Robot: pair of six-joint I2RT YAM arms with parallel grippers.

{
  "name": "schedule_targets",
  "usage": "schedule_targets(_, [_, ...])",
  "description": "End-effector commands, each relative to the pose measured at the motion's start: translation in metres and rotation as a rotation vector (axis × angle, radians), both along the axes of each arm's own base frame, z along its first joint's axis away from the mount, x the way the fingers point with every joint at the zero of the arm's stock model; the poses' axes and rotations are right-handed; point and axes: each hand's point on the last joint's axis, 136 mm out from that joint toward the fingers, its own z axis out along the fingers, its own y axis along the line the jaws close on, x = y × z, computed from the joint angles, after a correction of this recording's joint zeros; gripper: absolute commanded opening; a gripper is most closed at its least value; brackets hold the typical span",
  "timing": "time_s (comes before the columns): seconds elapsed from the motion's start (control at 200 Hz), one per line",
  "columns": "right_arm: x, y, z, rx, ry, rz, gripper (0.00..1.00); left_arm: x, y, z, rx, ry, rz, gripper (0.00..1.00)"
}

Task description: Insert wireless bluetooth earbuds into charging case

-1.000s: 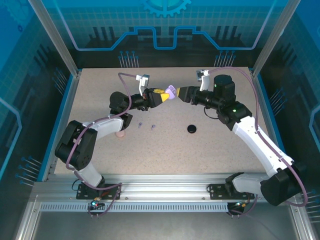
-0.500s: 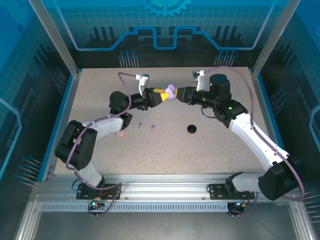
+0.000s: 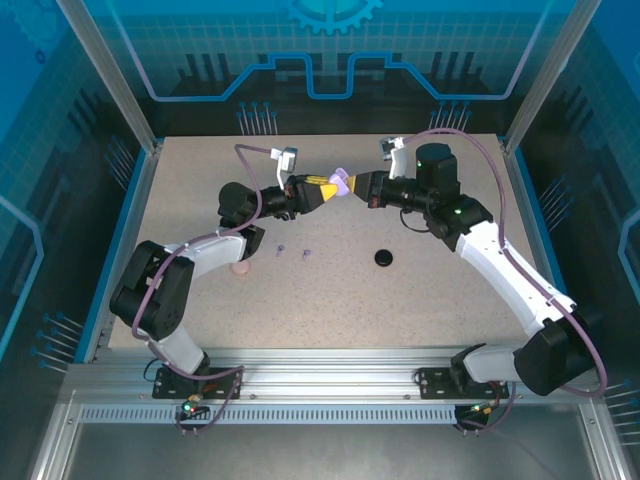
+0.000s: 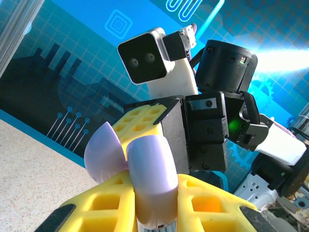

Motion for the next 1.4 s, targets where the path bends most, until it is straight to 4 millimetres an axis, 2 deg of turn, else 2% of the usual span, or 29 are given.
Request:
schedule_targets(0.0, [0.002, 0.009, 0.013, 0.007, -0.031, 0.024, 0.00, -0.022, -0.009, 0.017, -0.009, -0.083, -0.081, 0.00])
schedule_targets(0.075, [0.003, 0.009, 0.014, 0.004, -0.032, 0.024, 0.00, -0.022, -0.009, 0.015, -0.008, -0.080, -0.081, 0.01])
schedule_targets(0.19, [0.004, 0.007, 0.015, -0.003, -0.037, 0.013, 0.00, -0.021, -0.010, 0.013, -0.006, -0.073, -0.076, 0.17])
schedule_targets(0.25, [0.006, 0.005, 0.014, -0.014, -0.038, -0.001, 0.00, -0.017, -0.009, 0.011, -0.003, -0.069, -0.059, 0.30])
schedule_targets(0.345, [0.008, 0.000, 0.012, -0.043, -0.043, -0.033, 0.00, -0.012, -0.005, 0.009, -0.006, -0.065, -0.017, 0.41])
schedule_targets(0.47, [0.012, -0.009, 0.011, -0.095, -0.054, -0.076, 0.00, 0.000, 0.009, 0.009, -0.012, -0.058, 0.040, 0.49])
schedule_targets(0.665, [0.018, -0.019, 0.009, -0.193, -0.077, -0.104, 0.00, 0.013, 0.031, 0.015, 0.003, -0.050, 0.073, 0.55])
schedule_targets(0.84, [0.025, -0.021, 0.006, -0.299, -0.117, -0.073, 0.00, 0.026, 0.039, 0.018, 0.069, -0.035, 0.045, 0.59])
schedule_targets(0.96, [0.029, -0.019, 0.001, -0.359, -0.142, -0.021, 0.00, 0.033, 0.039, 0.013, 0.148, -0.025, 0.008, 0.60])
schedule_targets(1.216, [0.032, -0.006, -0.007, -0.424, -0.179, 0.108, 0.00, 0.034, 0.033, -0.013, 0.402, 0.002, -0.063, 0.63])
schedule_targets(1.396, [0.038, 0.002, -0.010, -0.428, -0.179, 0.151, 0.00, 0.032, 0.032, -0.012, 0.478, 0.013, -0.130, 0.62])
